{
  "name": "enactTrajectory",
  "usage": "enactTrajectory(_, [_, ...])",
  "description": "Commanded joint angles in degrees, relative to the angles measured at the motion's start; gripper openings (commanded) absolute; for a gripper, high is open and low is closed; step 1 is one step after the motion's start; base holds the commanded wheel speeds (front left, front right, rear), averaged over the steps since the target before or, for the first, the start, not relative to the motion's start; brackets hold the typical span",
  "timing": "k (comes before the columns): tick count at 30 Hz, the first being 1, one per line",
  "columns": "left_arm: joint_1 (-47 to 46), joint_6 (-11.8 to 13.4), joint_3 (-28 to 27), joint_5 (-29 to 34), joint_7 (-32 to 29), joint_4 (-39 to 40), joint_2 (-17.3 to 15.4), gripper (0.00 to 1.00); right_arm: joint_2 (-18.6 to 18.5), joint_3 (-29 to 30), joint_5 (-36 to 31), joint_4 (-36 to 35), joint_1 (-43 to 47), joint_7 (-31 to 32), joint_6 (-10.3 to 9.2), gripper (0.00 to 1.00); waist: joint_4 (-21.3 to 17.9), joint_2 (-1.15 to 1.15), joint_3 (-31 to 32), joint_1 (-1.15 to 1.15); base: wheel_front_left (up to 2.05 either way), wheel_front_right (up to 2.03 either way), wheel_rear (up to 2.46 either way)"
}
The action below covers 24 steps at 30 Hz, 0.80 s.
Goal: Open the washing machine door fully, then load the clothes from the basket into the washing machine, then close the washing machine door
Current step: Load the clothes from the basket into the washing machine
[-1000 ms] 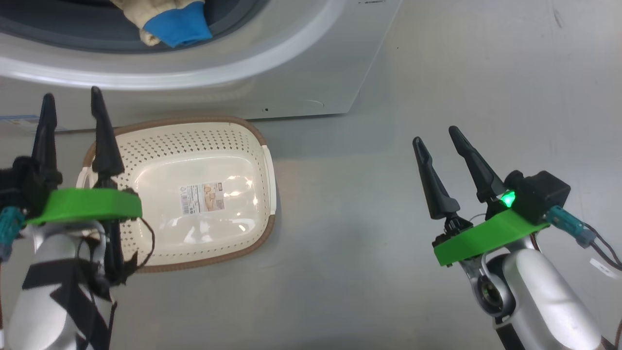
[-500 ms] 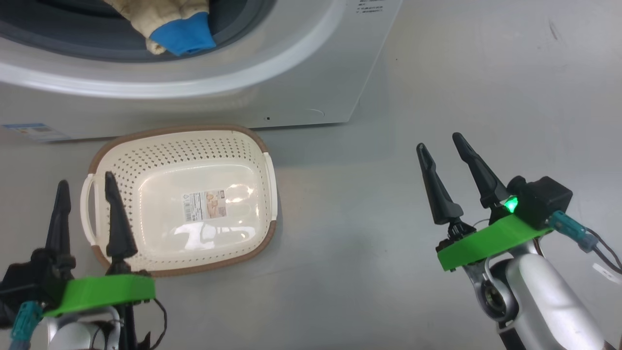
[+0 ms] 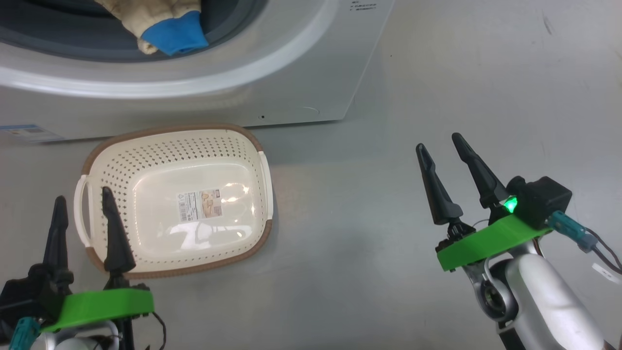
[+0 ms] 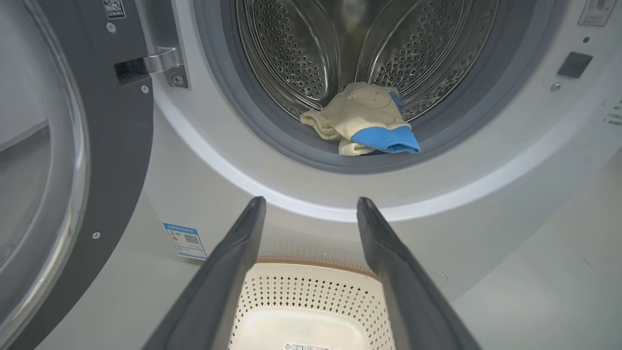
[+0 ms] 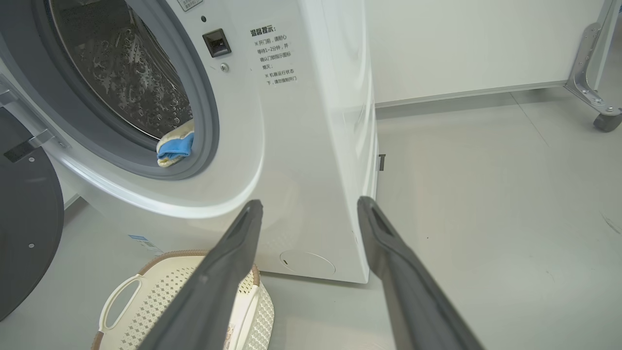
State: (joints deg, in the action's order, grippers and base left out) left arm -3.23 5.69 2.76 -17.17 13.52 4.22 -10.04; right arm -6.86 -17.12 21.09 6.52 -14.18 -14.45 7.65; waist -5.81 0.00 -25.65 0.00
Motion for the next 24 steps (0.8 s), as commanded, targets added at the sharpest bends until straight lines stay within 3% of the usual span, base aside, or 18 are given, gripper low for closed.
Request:
enactTrajectory(1, [-0.4, 0.5, -1.9, 0.1, -0.2, 1.8, -0.9, 1.00, -0.4, -0.8, -0.2, -1.9, 0.9, -0.5, -0.16, 1.00, 0.0, 0.00, -0.2, 0.00, 0.00, 0.00, 0.00])
enactTrajectory(12, [-10.3, -1.2, -1.1, -0.4, -2.4, 0.2, -2.9, 1.00, 0.0, -2.2, 0.1, -1.5, -0.7, -0.5, -0.16, 1.00, -1.3, 0.00, -2.2, 0.00, 0.00, 0.00, 0.00])
enactTrajectory(24, [-32.7, -6.1, 1.0, -1.0, -11.3, -9.8, -8.2, 1.00, 0.4, -3.5, 0.9, -0.7, -2.5, -0.5, -0.16, 1.00, -4.3, 0.00, -3.5, 0.00, 0.00, 0.00, 0.00])
